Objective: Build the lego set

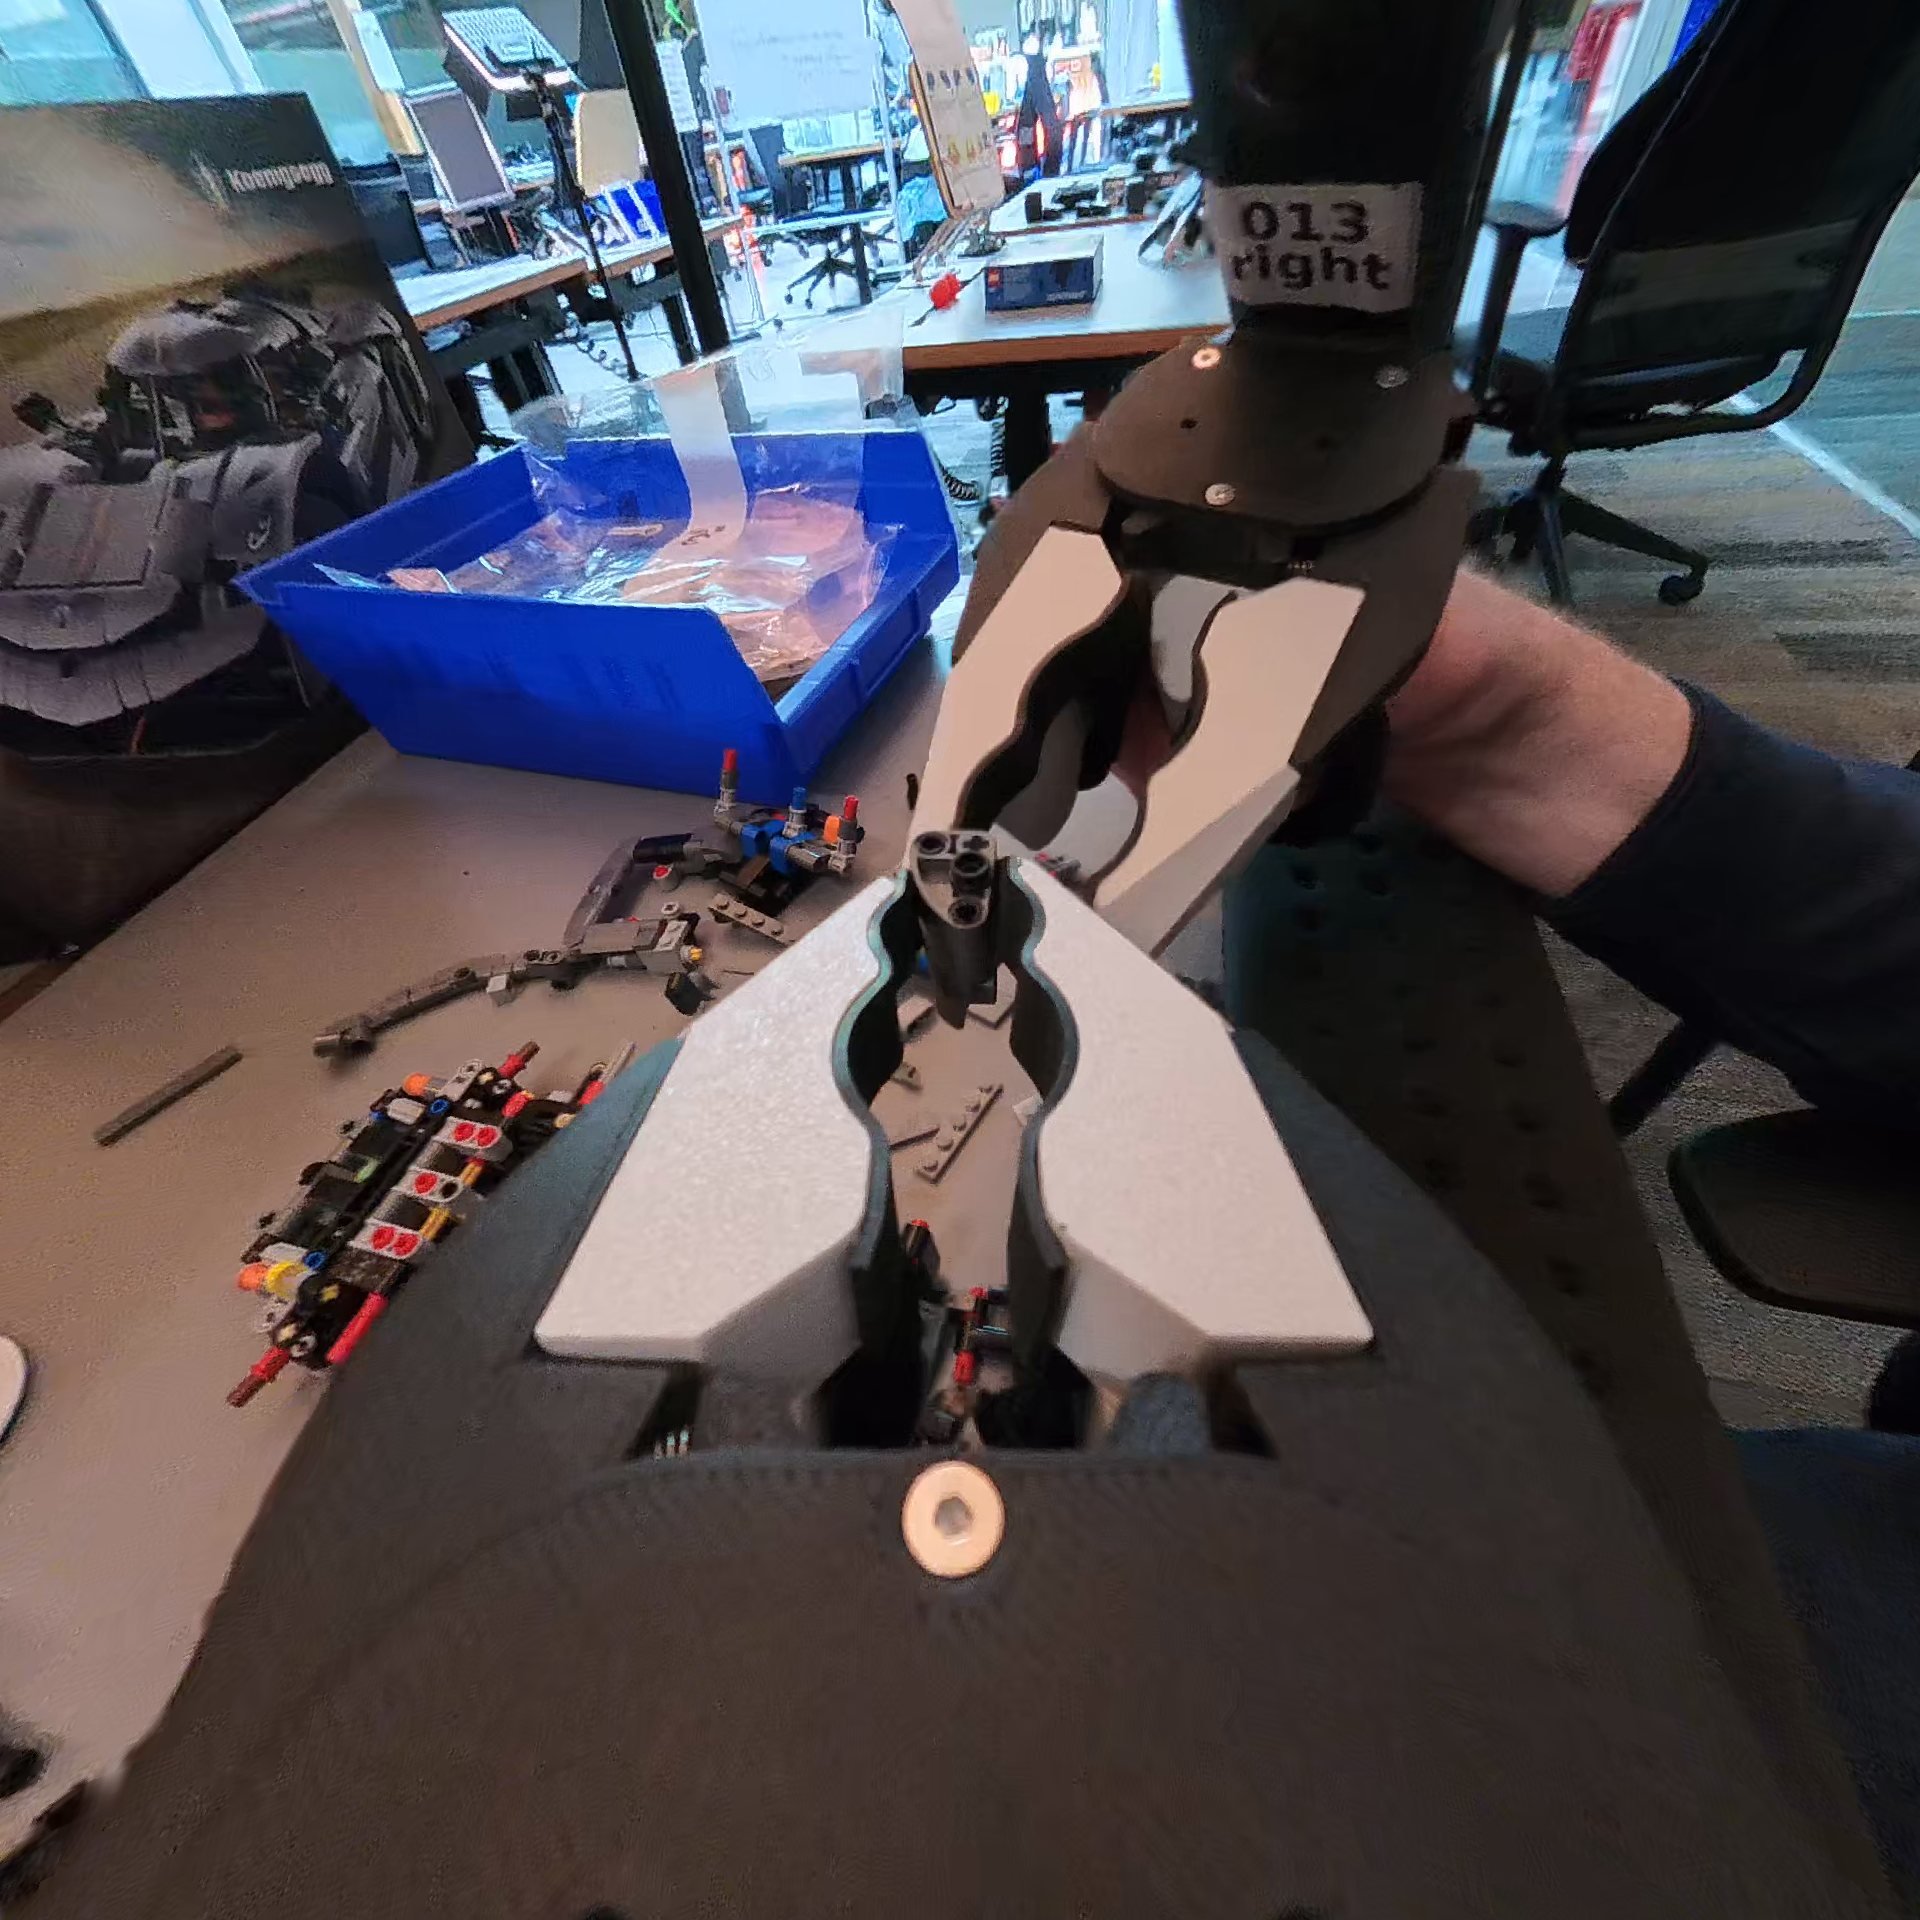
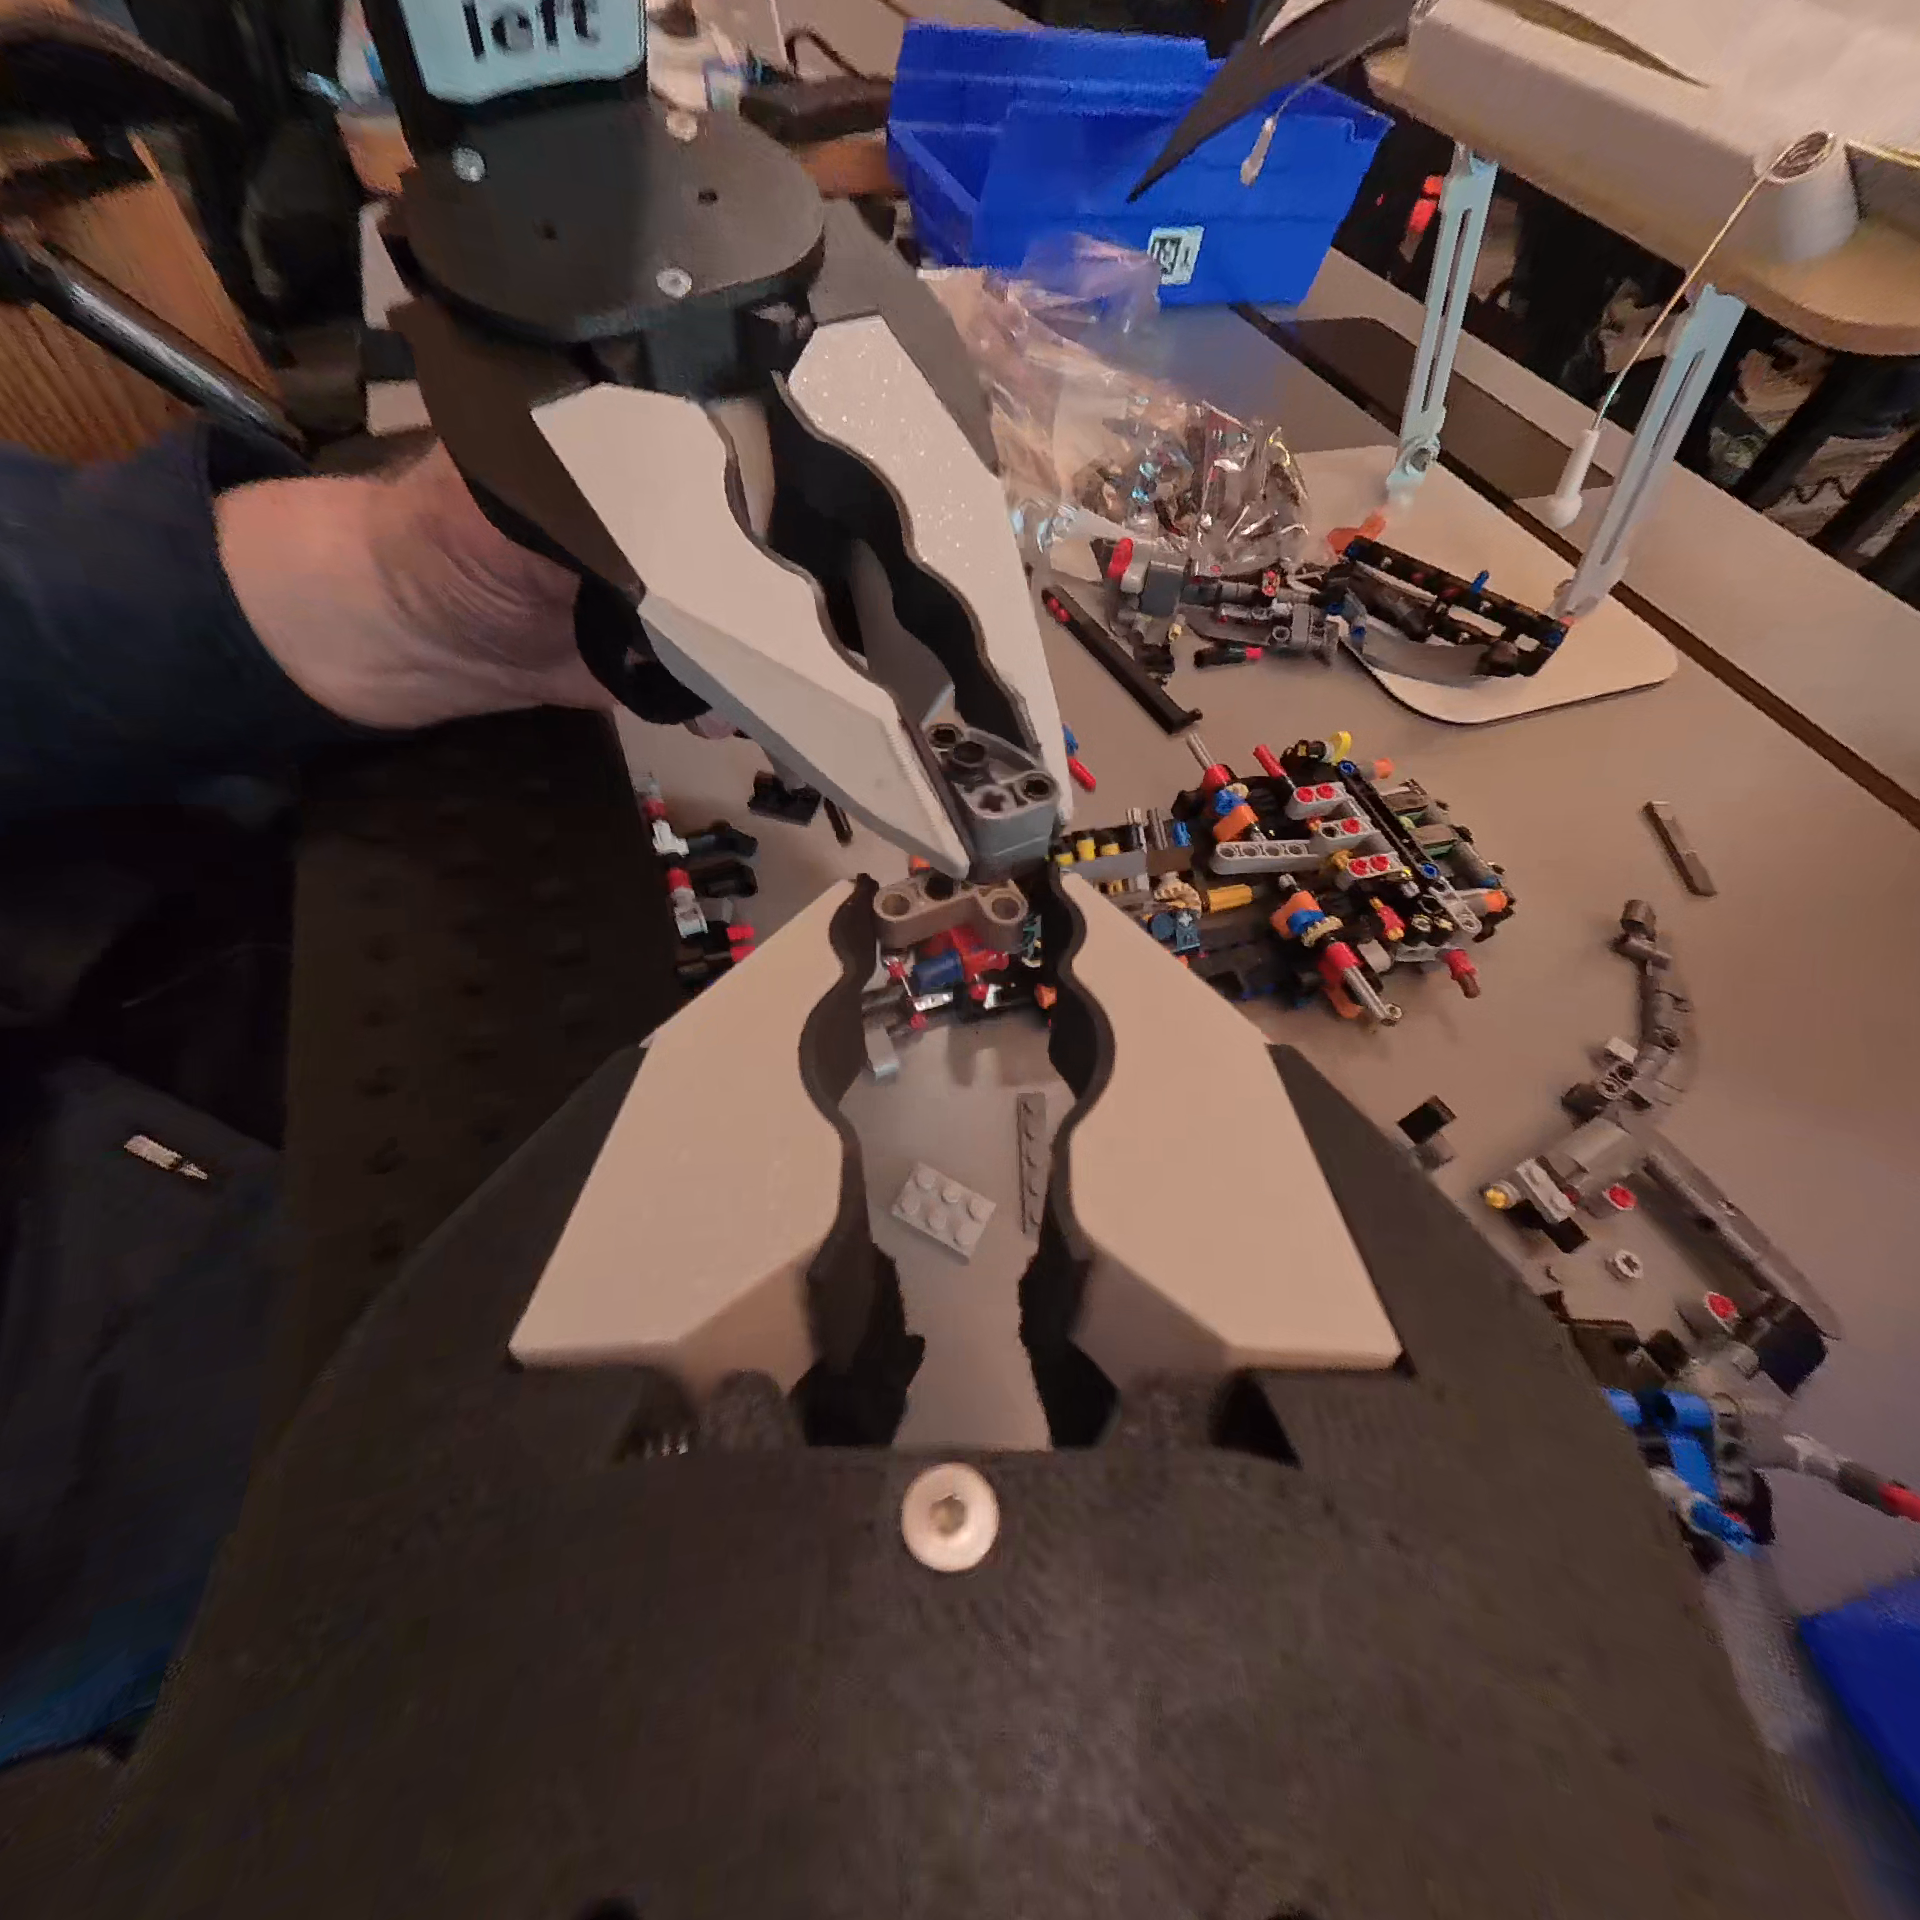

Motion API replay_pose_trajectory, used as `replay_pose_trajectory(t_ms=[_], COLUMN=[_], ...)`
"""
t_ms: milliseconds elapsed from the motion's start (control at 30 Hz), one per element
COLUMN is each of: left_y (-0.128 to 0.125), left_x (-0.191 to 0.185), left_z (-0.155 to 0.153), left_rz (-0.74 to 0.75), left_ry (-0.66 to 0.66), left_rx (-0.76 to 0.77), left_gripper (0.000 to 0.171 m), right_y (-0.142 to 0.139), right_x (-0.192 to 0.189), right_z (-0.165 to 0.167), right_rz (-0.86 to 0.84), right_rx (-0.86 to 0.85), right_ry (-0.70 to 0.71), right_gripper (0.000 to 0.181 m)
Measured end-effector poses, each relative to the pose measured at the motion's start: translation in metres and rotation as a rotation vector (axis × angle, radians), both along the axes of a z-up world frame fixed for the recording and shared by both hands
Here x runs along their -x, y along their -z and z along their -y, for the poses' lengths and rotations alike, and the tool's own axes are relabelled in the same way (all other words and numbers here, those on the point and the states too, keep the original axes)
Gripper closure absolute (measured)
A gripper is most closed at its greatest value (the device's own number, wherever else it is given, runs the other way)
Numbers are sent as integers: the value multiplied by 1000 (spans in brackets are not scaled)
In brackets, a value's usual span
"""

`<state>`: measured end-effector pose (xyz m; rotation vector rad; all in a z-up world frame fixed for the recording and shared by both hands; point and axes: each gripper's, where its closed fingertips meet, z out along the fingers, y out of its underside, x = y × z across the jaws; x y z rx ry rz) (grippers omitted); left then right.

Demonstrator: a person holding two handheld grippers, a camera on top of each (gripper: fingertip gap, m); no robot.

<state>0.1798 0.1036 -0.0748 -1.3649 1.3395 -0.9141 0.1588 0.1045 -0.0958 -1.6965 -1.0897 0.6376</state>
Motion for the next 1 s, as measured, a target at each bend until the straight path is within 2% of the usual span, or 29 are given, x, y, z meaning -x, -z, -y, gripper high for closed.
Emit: replay_pose_trajectory(t_ms=[133, 467, 867, 1000], left_y=[12, 16, 28, 29], left_x=[-5, -8, -6, -5], left_z=[0, 2, -11, -12], left_rz=[-88, -146, -202, -212], left_ry=[-30, -53, -134, -144], left_rx=[-122, -235, -173, -164], left_gripper=[159, 159, 158, 158], right_y=[6, 15, 36, 37], right_x=[-1, -2, -6, -7], right_z=[0, 7, -12, -16], right_rz=[-30, -133, 171, 221], right_rx=[93, 294, 99, 59], right_ry=[-13, -82, 93, 125], right_gripper=[151, 151, 157, 156])
